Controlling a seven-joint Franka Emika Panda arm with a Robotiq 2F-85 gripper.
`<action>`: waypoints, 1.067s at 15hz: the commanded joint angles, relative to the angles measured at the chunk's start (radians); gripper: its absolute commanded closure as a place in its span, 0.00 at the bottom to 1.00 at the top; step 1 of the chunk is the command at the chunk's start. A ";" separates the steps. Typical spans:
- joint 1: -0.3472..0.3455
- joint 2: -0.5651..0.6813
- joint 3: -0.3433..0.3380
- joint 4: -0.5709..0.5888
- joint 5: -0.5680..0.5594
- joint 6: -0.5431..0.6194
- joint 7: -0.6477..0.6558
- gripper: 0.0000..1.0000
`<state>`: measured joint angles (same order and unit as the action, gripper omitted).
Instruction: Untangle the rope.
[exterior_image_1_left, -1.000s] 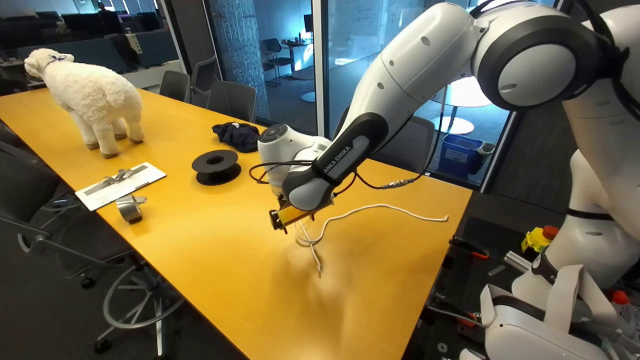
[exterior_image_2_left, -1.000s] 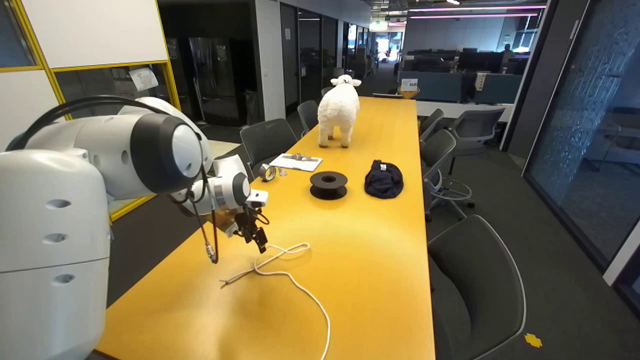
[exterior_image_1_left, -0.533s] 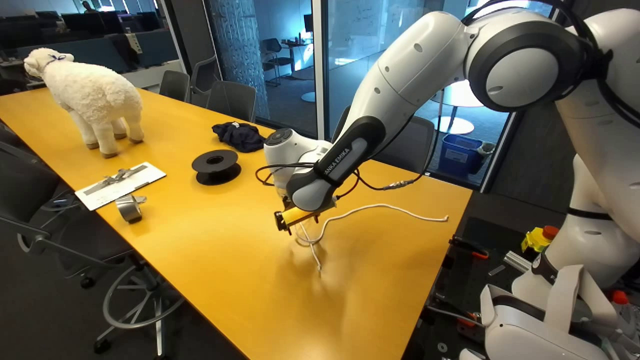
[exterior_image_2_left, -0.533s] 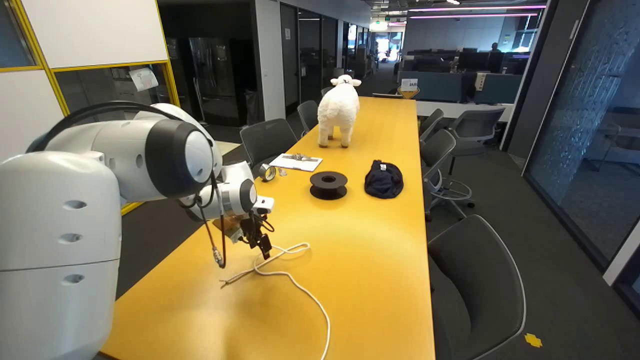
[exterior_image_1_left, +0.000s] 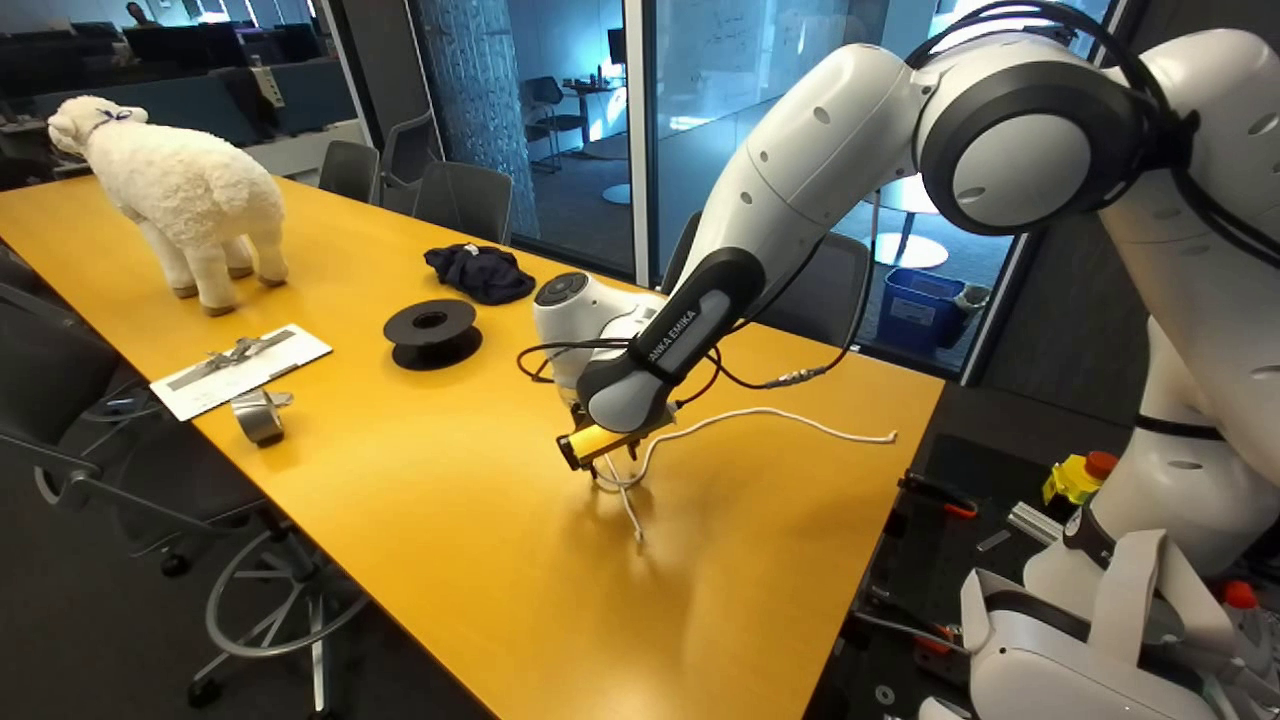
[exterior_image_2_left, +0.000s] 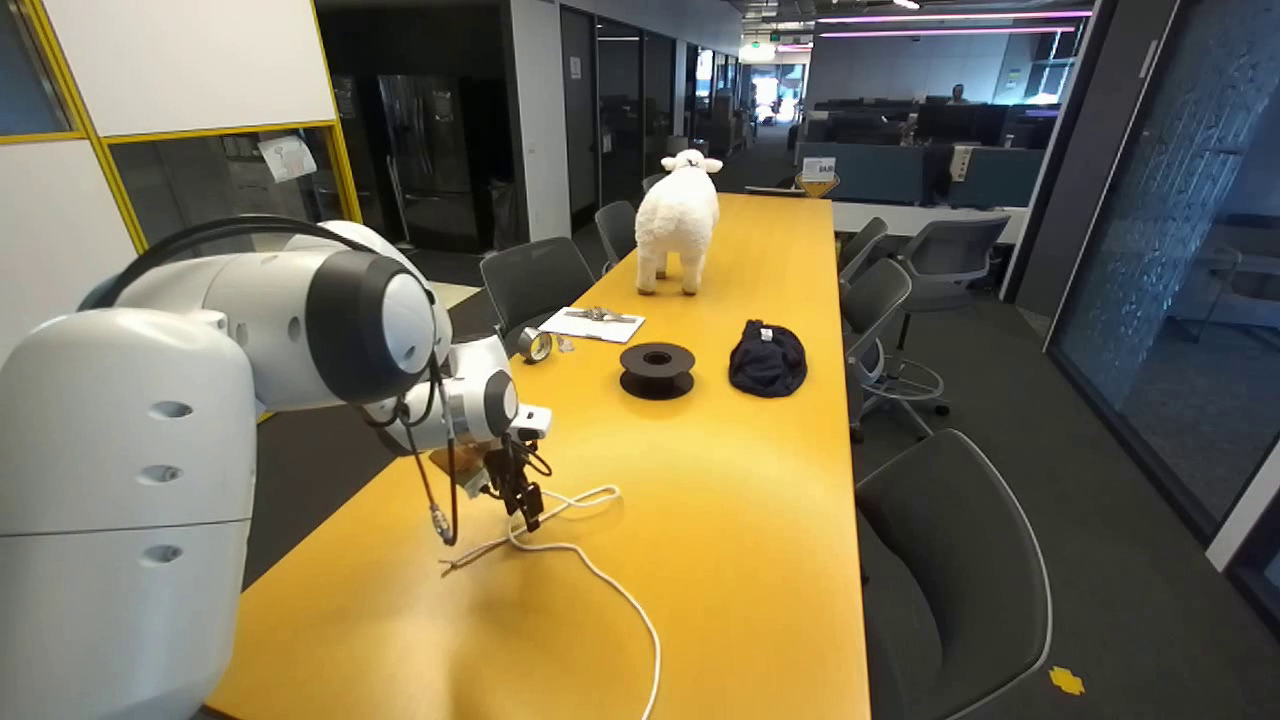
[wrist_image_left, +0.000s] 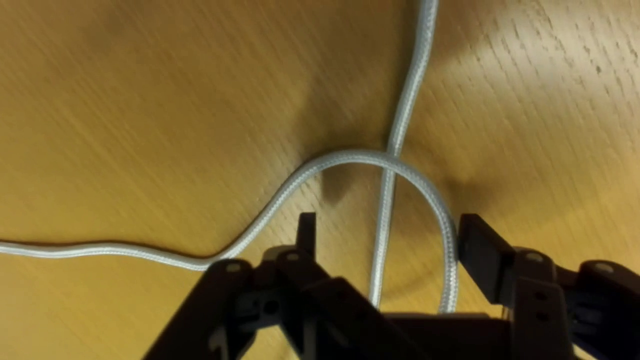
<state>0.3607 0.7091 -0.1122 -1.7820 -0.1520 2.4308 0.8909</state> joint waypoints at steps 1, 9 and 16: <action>-0.006 0.007 0.003 0.014 -0.005 0.018 0.013 0.58; -0.017 -0.036 -0.028 -0.028 -0.023 0.021 0.015 1.00; -0.065 -0.115 -0.102 -0.133 -0.074 -0.007 -0.002 0.99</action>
<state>0.3185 0.6626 -0.1958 -1.8371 -0.1861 2.4322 0.8900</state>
